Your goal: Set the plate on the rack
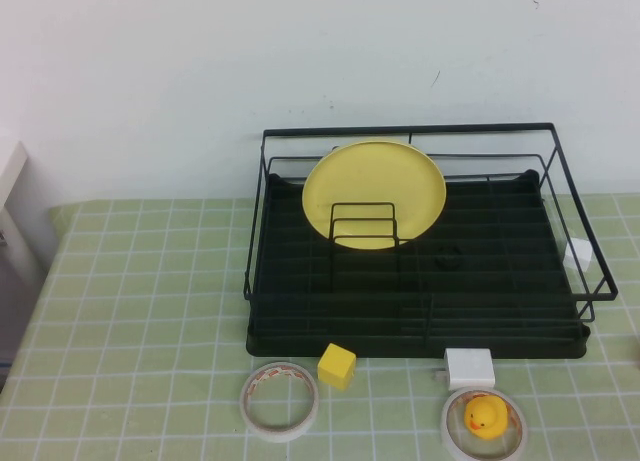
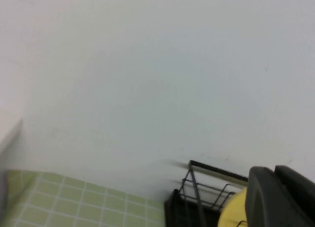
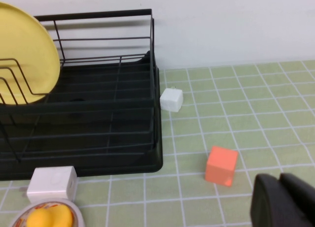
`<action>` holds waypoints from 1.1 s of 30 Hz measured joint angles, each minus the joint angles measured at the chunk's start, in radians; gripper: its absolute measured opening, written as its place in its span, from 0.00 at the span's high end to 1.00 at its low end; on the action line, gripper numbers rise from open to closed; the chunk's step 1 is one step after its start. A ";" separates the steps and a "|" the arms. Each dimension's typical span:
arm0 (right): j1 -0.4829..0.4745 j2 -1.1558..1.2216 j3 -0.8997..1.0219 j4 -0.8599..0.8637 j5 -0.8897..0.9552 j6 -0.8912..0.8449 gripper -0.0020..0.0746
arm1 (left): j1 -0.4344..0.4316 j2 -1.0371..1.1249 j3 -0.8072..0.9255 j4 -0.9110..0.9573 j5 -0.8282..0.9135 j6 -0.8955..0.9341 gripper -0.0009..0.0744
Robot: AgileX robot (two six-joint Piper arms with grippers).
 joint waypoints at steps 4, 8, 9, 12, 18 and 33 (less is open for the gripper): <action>0.000 0.000 0.000 0.000 0.000 0.003 0.96 | 0.024 0.000 0.068 0.264 -0.002 -0.349 0.99; 0.000 0.000 0.000 0.000 0.000 0.002 0.96 | 0.089 -0.027 0.202 0.800 0.025 -0.931 0.99; 0.000 0.000 0.000 0.000 0.000 0.002 0.96 | 0.113 -0.043 0.236 0.900 0.043 -1.019 0.99; 0.000 0.000 0.000 0.000 0.000 0.002 0.96 | 0.203 -0.107 0.295 1.175 0.189 -1.220 0.99; 0.000 0.000 0.000 0.000 0.000 0.002 0.96 | 0.425 -0.217 0.320 1.590 0.553 -1.701 0.99; 0.000 0.000 0.000 0.000 0.000 0.002 0.96 | 0.430 -0.314 0.330 1.642 0.675 -1.540 0.99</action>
